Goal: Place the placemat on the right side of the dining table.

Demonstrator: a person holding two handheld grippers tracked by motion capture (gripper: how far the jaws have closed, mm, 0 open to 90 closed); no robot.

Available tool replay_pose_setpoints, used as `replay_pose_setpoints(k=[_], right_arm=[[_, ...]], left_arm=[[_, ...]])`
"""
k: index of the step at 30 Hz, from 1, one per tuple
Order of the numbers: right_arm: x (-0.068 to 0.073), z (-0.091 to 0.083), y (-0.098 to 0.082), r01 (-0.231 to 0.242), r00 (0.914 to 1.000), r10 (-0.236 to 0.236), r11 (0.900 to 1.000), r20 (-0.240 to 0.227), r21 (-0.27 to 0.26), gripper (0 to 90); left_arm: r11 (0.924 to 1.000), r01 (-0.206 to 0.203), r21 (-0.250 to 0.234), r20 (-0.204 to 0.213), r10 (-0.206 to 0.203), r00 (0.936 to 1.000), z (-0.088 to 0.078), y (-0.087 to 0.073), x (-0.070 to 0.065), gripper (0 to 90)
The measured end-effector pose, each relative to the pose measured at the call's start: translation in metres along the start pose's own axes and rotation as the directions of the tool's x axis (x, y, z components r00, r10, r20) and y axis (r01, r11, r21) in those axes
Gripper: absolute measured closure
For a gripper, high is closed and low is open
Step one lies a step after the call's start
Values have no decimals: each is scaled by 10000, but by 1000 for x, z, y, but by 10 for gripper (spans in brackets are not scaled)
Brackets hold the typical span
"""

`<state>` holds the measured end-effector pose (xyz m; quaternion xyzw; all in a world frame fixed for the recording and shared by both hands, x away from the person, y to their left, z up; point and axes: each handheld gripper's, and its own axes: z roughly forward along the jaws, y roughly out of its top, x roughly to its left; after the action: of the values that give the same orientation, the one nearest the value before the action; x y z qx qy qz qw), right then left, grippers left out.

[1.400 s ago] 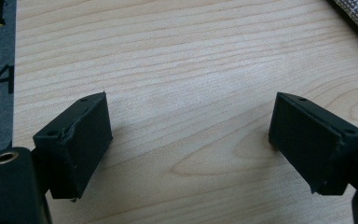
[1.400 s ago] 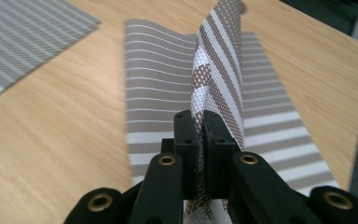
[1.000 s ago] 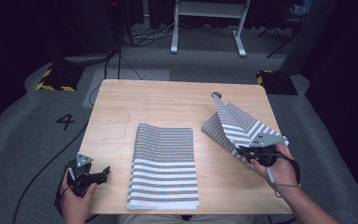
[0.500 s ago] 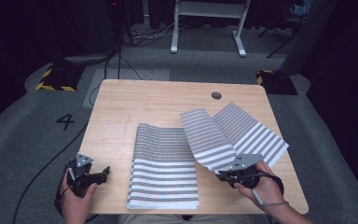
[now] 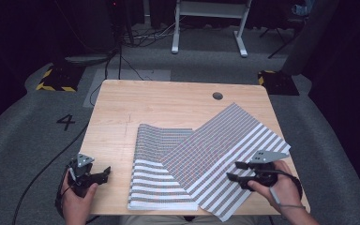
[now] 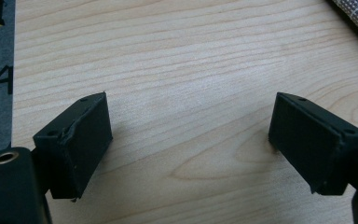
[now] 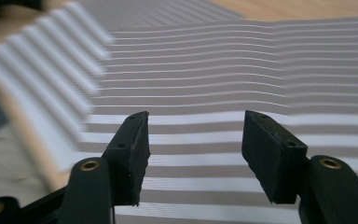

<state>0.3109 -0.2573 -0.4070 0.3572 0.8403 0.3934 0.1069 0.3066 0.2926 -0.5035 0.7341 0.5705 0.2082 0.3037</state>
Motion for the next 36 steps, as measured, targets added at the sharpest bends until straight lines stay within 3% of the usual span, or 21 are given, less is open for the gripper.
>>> replay_pose_setpoints(k=[3, 6, 8, 9, 12, 13, 14, 16, 19, 21, 22, 23, 26, 28, 30, 34, 36], right_arm=[[-36, -1, -7, -919, 9885, 902, 9957, 1211, 86, 361], [-77, 3, -16, -1912, 9613, 1851, 9815, 2042, 103, 341], [-101, 5, -21, -2312, 9411, 2188, 9727, 2577, 183, 342], [-116, 7, -25, -2550, 9243, 2379, 9668, 2984, 190, 337], [-140, 9, -35, -3211, 8853, 2882, 9465, 3650, 315, 328], [-145, 9, -38, -3384, 8759, 3015, 9404, 3767, 342, 323], [-154, 9, -42, -3790, 8556, 3347, 9247, 3949, 374, 316], [-165, 9, -49, -4164, 8270, 3610, 9084, 4309, 382, 312], [-176, 11, -58, -4477, 8046, 3730, 8922, 4620, 592, 309], [-175, 14, -61, -4559, 7998, 3748, 8874, 4689, 683, 292], [-173, 15, -61, -4640, 7918, 3838, 8839, 4752, 593, 286], [-172, 16, -61, -4503, 7921, 3697, 8911, 4858, 561, 286], [-167, 19, -62, -4443, 7764, 3593, 8948, 5178, 451, 282], [-165, 20, -62, -4437, 7725, 3580, 8951, 5244, 425, 289], [-165, 20, -63, -4445, 7710, 3626, 8951, 5236, 347, 293], [-165, 19, -62, -4403, 7762, 3576, 8969, 5193, 404, 312], [-165, 19, -61, -4305, 7872, 3447, 9009, 5114, 553, 366]], left_arm=[[10000, -11, -6, 24, 11, 10000, 0, 0, 0, 134], [10000, -16, 2, 38, 16, 10000, 0, 1, 0, 134], [10000, -18, 1, 38, 18, 10000, 0, 1, 0, 134], [10000, -20, 2, 40, 20, 10000, 0, 1, 0, 133], [10000, -17, 3, 38, 17, 10000, 0, 1, 0, 134], [10000, -15, 7, 52, 15, 10000, 1, 1, 0, 134], [10000, -18, 2, 39, 18, 10000, 0, 1, 0, 134], [10000, -17, 2, 41, 17, 10000, 0, 1, 0, 134], [10000, -13, 4, 49, 13, 10000, 1, 1, 0, 134], [10000, -17, 6, 49, 17, 10000, 1, 1, 0, 134], [10000, -17, 2, 39, 17, 10000, 0, 1, 0, 134], [10000, -11, 5, 56, 11, 10000, 1, 1, 0, 134], [10000, -18, 3, 36, 18, 10000, 0, 1, 0, 134], [10000, -18, 5, 46, 18, 10000, 0, 1, 0, 134], [10000, -20, 4, 42, 20, 10000, 1, 1, 0, 134], [10000, -23, 7, 37, 23, 10000, 0, 1, 0, 134], [10000, -20, 5, 48, 20, 10000, 1, 1, 0, 133]])
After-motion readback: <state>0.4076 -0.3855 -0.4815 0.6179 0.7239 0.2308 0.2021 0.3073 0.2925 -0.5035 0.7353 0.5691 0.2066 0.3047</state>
